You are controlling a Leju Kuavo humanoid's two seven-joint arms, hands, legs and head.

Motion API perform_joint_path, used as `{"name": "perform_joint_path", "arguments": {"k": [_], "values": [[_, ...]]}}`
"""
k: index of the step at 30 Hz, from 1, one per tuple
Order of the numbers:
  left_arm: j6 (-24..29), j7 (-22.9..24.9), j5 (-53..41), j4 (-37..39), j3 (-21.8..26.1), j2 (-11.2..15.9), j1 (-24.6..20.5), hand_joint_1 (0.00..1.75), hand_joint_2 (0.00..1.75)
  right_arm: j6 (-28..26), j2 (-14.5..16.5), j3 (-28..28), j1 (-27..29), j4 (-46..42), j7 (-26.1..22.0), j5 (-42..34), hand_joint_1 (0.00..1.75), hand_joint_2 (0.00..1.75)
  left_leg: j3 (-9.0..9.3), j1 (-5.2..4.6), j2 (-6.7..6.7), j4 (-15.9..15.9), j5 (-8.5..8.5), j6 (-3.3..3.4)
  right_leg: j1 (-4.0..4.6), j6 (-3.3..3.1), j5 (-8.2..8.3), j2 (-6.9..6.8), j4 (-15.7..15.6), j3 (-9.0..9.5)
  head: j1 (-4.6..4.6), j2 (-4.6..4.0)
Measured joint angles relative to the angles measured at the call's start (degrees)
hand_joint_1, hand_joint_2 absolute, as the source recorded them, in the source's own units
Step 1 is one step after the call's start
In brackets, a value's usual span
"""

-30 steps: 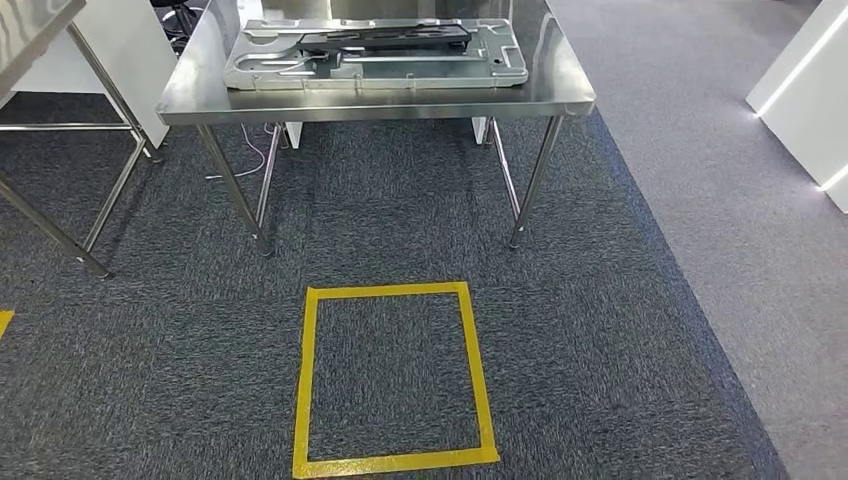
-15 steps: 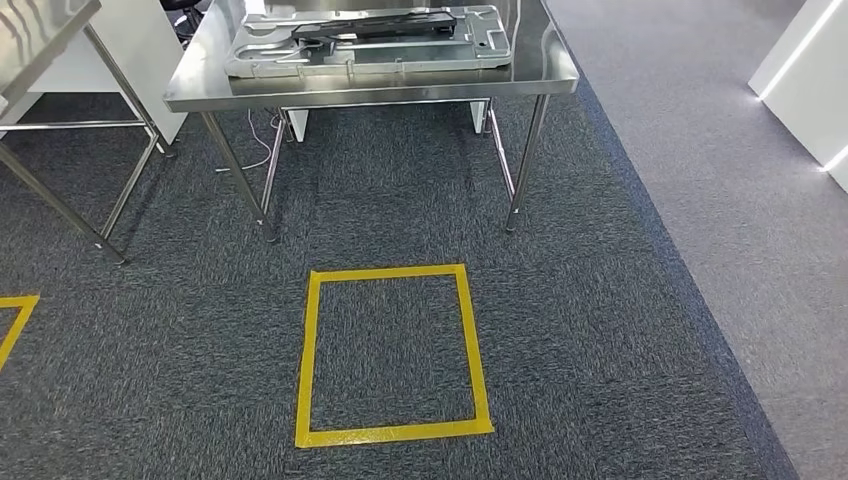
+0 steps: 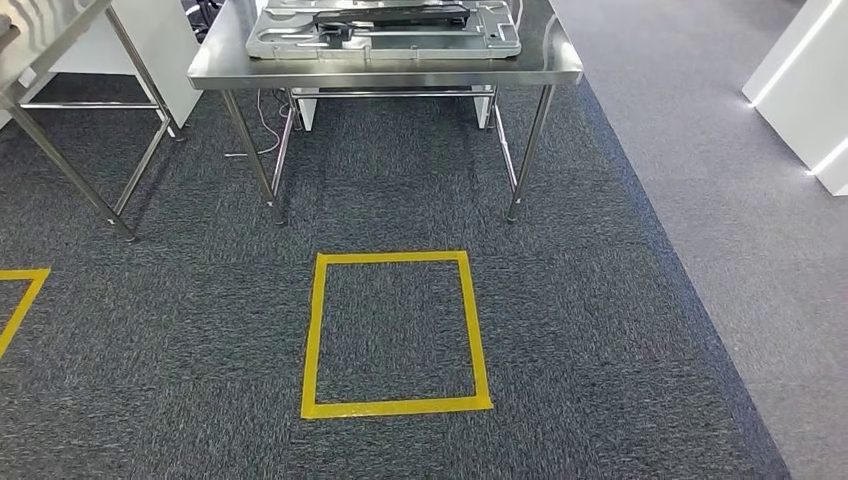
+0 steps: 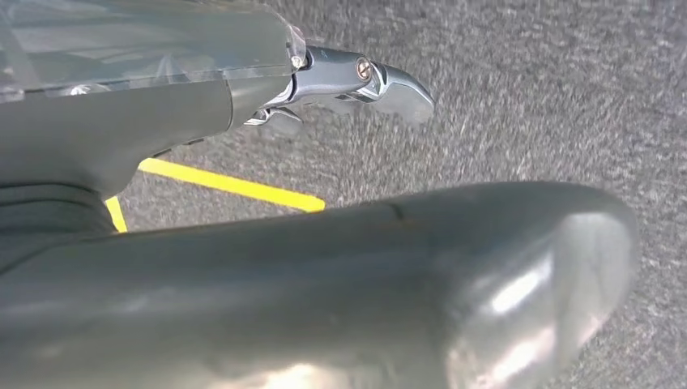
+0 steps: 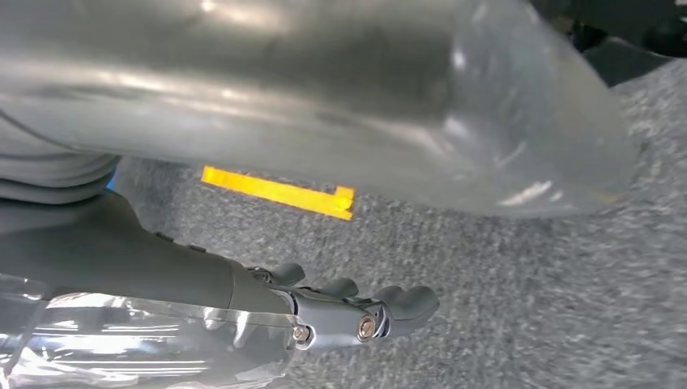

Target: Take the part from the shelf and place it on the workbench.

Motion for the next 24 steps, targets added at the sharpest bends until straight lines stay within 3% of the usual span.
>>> {"name": "perform_joint_path", "arguments": {"k": [2, 4, 5, 7, 9, 11, 13, 15, 16, 17, 19, 21, 23, 24], "values": [[0.0, 0.0, 0.0, 0.0, 0.0, 0.0, 0.0, 0.0, 0.0, 0.0, 0.0, 0.0, 0.0, 0.0, 0.0, 0.0, 0.0, 0.0, -0.87, 0.04, -0.05, 0.7, 0.28, -0.24, -0.13, -0.06, 2.37, 0.06, -5.7, 4.67, 0.0, 0.0], [0.0, 0.0, 0.0, 0.0, 0.0, 0.0, -0.1, 0.0, 0.0, 0.0, -0.1, 0.0, -0.1, 0.0, 0.0, 0.0, 0.0, 0.0, -1.57, -0.06, -0.07, 1.4, 0.35, -0.67, -0.04, -0.64, 3.98, 0.34, -13.0, 9.23, -0.01, 0.0], [0.0, 0.0, 0.0, 0.0, 0.0, 0.0, -0.1, 0.0, 0.0, 0.0, -0.1, 0.0, -0.1, 0.0, 0.2, -0.1, 0.0, 0.0, -1.85, -0.12, -0.08, 1.7, 0.41, -0.97, 0.11, -1.05, 4.18, 0.47, -14.9, 10.18, -0.01, 0.0], [-0.1, 0.1, 0.0, 0.0, 0.0, 0.0, -0.2, 0.0, 0.0, 0.0, -0.1, 0.0, -0.1, 0.0, 0.9, -0.2, 0.0, 0.0, -2.29, -0.15, -0.09, 2.0, 0.62, -1.63, 0.38, -1.87, 4.29, 0.54, -15.6, 10.11, -0.01, 0.0], [-0.1, 0.2, 0.0, 0.0, 0.0, 0.0, -0.2, 0.0, 0.0, 0.1, -0.1, 0.0, 0.0, 0.0, 2.2, -0.4, 0.0, 0.87, -2.66, 0.01, -0.18, 2.5, 0.36, -2.25, 0.23, -2.67, 4.75, 0.42, -15.9, 9.92, 0.0, 0.0], [-0.1, 0.4, 0.0, 0.0, 0.0, 0.0, -0.2, 0.0, 0.0, 0.1, 0.0, -0.2, -0.1, 0.0, 3.8, -0.5, 0.0, 1.75, -4.41, 0.18, -0.38, 6.4, -2.25, -2.84, 0.06, -3.45, 5.27, 0.28, -16.2, 9.68, -0.01, 0.0], [0.2, 0.8, 0.0, 0.0, 0.0, 0.0, -0.1, 0.0, 0.0, 0.0, 0.0, -0.3, -0.1, 0.0, 5.1, -0.7, 0.0, 1.75, -7.85, 0.32, -0.5, 14.1, -6.31, -3.32, 0.22, -3.83, 5.56, 0.25, -16.2, 9.15, -0.01, 0.0], [0.6, 1.2, 0.0, 0.0, 0.0, 0.1, 0.0, 0.0, 0.0, -0.3, 0.0, -0.6, -0.1, 0.0, 6.7, -1.0, 0.0, 1.75, -10.03, 0.56, -0.51, 19.3, -7.93, -3.79, 0.32, -3.97, 5.76, 0.24, -16.1, 8.7, -0.01, 0.0], [0.9, 1.4, 0.0, 0.0, 0.0, 0.1, 0.1, 0.0, 0.44, -0.4, 0.0, -0.9, -0.1, 0.0, 7.7, -1.1, 0.0, 1.31, -9.54, 0.77, -0.51, 18.7, -7.13, -4.09, 0.31, -4.0, 5.8, 0.24, -15.9, 8.55, -0.01, 0.0], [1.0, 1.6, 0.0, 0.0, 0.0, 0.1, 0.2, 0.0, 0.87, -0.4, 0.0, -1.1, -0.1, 0.0, 8.6, -1.2, 0.0, 0.87, -8.02, 1.08, -0.5, 16.0, -5.5, -4.48, 0.25, -4.0, 5.8, 0.24, -15.7, 8.4, -0.01, 0.0], [1.1, 2.0, 0.0, 0.0, 0.1, 0.1, 0.1, 0.0, 1.75, -0.2, -0.1, -1.5, -0.1, 0.0, 9.5, -1.3, 0.0, 0.0, -3.57, 1.68, -0.55, 7.6, -2.33, -5.27, 0.26, -3.65, 5.58, 0.29, -14.7, 7.9, -0.01, 0.0], [1.4, 2.3, 0.0, 0.0, 0.2, 0.1, 0.0, 0.0, 1.75, 0.0, -0.2, -1.8, -0.2, 0.0, 9.4, -1.3, 0.0, 0.0, -1.42, 1.82, -0.79, 2.9, -1.25, -4.66, 0.48, -3.09, 5.38, 0.42, -13.9, 7.34, 0.01, 0.0], [1.8, 2.4, 0.0, 0.0, 0.4, 0.0, 0.0, 0.0, 1.75, 0.1, -0.2, -2.0, -0.2, 0.0, 8.9, -1.3, 0.0, 0.0, -1.6, 1.55, -0.96, 2.7, -1.16, -3.56, 0.51, -2.59, 5.52, 0.51, -13.8, 7.12, 0.01, 0.0], [1.9, 2.4, 0.0, 0.0, 0.5, 0.0, 0.0, 0.0, 1.75, 0.1, -0.2, -2.0, -0.2, 0.0, 8.7, -1.3, 0.0, 0.0, -1.66, 1.43, -0.96, 2.7, -1.2, -3.56, 0.45, -2.38, 5.66, 0.52, -13.9, 7.1, 0.01, 0.0]]}}
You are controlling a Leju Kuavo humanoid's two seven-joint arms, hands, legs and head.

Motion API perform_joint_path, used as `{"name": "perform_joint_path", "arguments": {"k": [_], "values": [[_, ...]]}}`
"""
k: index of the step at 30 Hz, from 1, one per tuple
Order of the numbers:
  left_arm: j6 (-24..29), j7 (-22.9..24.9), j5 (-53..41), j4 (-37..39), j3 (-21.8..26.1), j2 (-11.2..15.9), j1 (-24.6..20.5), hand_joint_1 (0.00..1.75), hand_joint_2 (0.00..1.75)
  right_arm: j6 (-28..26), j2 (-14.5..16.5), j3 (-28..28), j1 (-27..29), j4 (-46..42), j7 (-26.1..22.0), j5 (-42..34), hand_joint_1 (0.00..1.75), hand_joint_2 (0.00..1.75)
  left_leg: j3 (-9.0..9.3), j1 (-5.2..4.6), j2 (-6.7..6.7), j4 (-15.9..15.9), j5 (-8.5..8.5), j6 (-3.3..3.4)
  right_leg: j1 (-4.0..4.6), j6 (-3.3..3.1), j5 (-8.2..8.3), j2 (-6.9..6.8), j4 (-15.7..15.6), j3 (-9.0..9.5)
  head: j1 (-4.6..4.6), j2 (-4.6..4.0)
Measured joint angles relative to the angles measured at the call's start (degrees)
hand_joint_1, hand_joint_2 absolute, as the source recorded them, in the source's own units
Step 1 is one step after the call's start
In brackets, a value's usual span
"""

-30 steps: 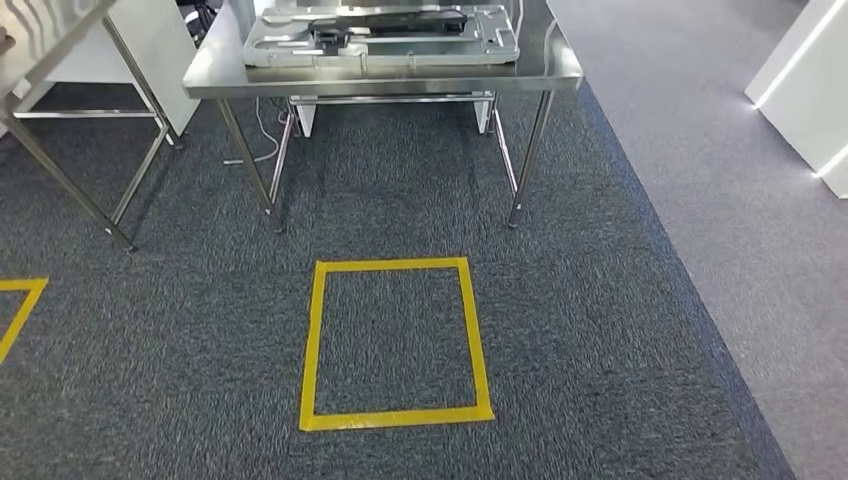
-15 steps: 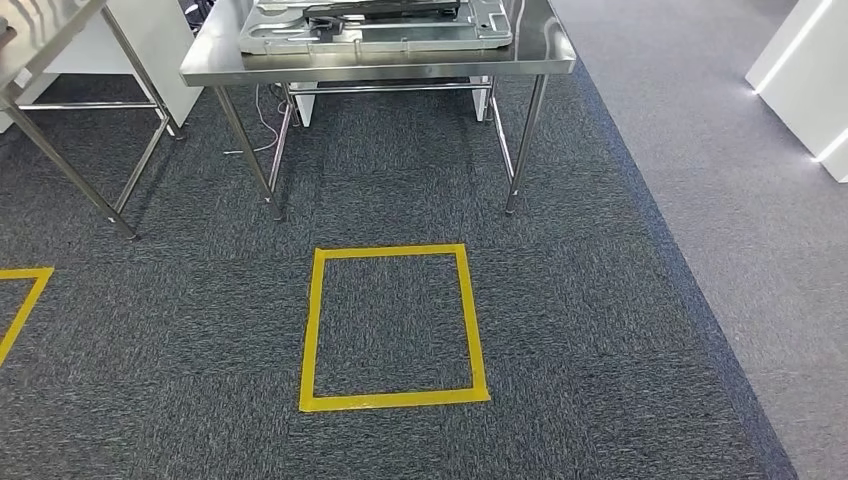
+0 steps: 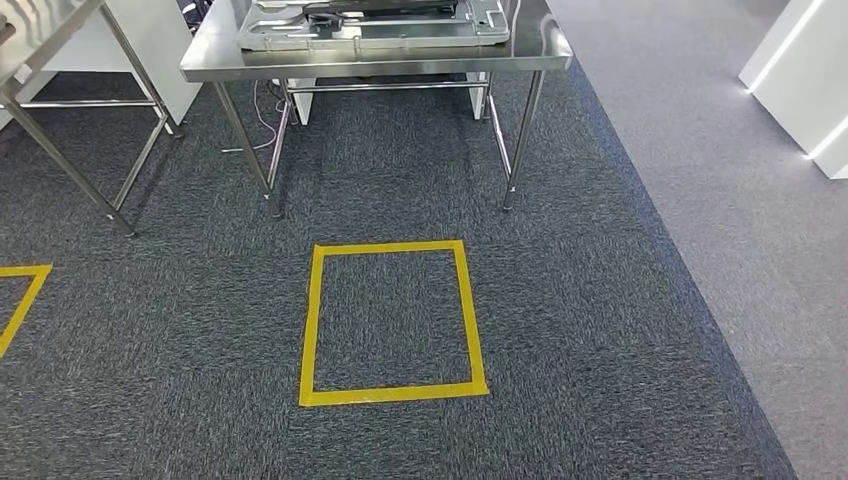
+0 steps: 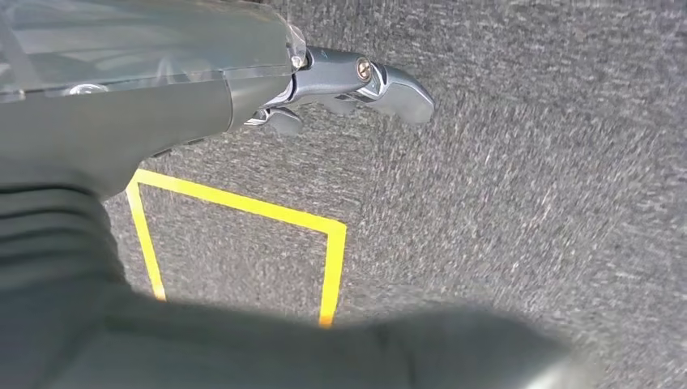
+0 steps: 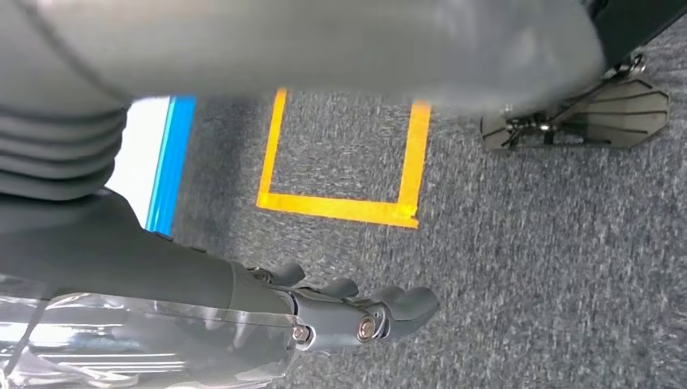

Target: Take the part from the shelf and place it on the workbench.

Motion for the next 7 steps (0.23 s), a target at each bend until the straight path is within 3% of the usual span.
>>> {"name": "perform_joint_path", "arguments": {"k": [3, 7], "values": [[0.1, -0.1, 0.0, 0.0, 0.6, 0.0, 0.1, 0.0, 1.75, 0.0, 0.0, -0.3, 0.0, 0.0, -0.4, -0.1, 0.0, 0.0, -0.12, -0.32, -0.01, 0.0, 0.23, 0.39, -0.22, 0.46, 0.3, 0.0, -0.3, 0.04, -0.01, 0.0], [0.1, -0.2, 0.0, 0.0, 0.7, 0.0, 0.1, 0.0, 1.75, 0.0, 0.0, -0.9, 0.0, 0.0, -0.5, -0.5, 0.0, 1.75, -0.18, -0.53, -0.01, 0.0, 0.3, 0.59, -0.39, 0.71, 0.46, 0.02, -0.4, 0.04, -0.01, 0.0]]}}
